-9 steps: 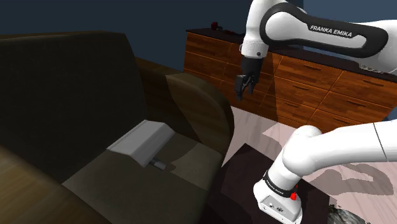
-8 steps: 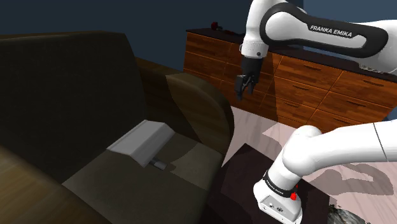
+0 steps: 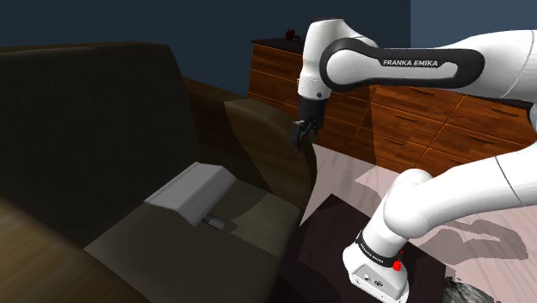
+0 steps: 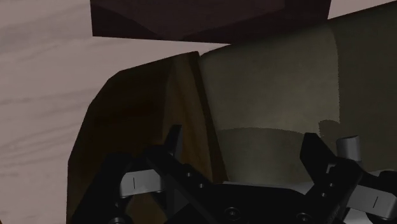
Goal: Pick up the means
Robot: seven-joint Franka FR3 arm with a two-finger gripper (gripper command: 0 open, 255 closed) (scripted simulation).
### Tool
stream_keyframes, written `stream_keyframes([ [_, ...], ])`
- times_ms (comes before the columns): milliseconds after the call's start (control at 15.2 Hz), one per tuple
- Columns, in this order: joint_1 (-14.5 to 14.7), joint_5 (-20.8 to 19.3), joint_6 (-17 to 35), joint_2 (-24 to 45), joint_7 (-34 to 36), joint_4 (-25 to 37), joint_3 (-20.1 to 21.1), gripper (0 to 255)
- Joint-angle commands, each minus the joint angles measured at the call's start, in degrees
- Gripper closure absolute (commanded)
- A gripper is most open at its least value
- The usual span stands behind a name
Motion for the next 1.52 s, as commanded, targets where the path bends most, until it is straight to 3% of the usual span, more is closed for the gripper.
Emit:
stream_keyframes([
  [0, 0.7, 0.7, 3.8, 2.1, 0.7, -1.2, 1.4, 0],
  [462, 2.6, 1.9, 16.6, 13.2, 4.0, -1.4, 6.9, 0],
  [792, 3.3, 0.6, 24.9, 22.7, 7.1, 0.7, 10.7, 0],
  [1122, 4.0, -3.4, 32.0, 33.3, 11.5, 4.6, 14.1, 0],
  [1452, 5.6, -10.0, 37.3, 44.6, 17.1, 10.3, 15.7, 0],
])
